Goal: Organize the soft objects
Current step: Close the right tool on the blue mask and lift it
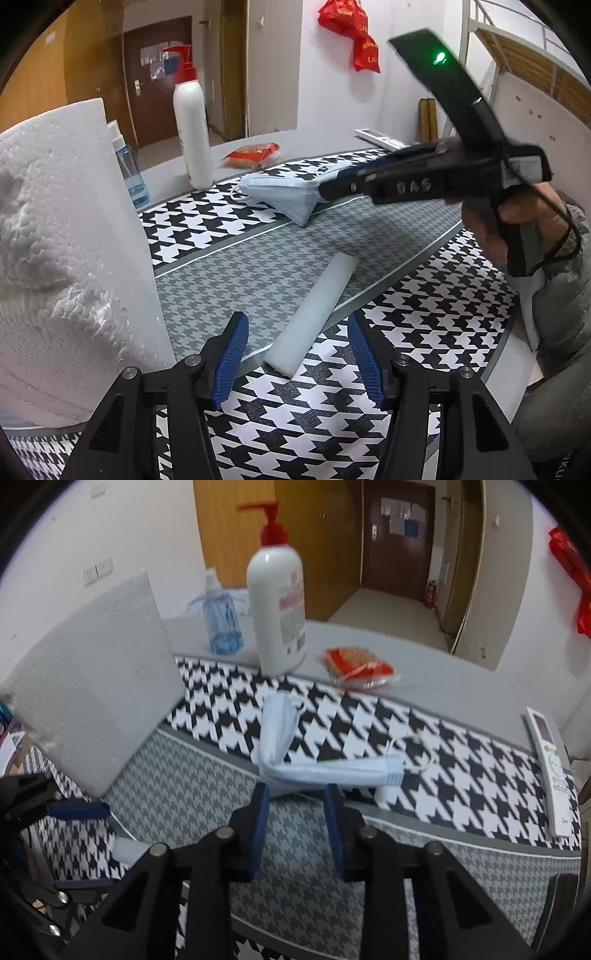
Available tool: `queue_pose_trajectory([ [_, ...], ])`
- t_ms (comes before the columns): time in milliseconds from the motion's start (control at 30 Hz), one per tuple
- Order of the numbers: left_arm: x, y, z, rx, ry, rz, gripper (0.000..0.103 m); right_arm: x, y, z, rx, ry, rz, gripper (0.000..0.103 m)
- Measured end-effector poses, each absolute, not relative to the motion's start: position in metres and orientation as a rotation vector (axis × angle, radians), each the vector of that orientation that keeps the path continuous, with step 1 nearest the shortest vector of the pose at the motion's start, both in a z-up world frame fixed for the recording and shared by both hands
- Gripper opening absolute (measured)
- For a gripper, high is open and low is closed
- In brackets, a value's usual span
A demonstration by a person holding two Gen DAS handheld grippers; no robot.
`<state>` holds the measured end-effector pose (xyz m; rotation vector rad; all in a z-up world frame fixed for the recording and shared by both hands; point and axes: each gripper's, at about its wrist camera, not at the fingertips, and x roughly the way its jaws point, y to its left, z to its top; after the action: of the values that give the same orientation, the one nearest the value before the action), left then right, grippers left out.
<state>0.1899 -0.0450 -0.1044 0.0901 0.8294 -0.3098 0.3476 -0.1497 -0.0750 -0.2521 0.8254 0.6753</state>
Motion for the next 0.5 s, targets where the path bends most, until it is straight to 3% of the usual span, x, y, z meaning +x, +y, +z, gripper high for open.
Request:
queue_pose_trajectory([
  [33,0.19,-0.045,-0.104,0.091,0.83,-0.308,0.058,0.347,-0.15,-0.073,-0.253,0.82,0.674,0.063],
  [67,0.19,-0.045,-0.105,0.09,0.83,-0.31,0.058,0.346,-0.15,-0.071,-0.252,0.812,0.675,0.067],
  [500,0.19,-0.043,-0.105,0.07,0.826,-0.307,0.058,0.354,-0.122,-0.076,-0.295,0.813,0.712,0.068],
])
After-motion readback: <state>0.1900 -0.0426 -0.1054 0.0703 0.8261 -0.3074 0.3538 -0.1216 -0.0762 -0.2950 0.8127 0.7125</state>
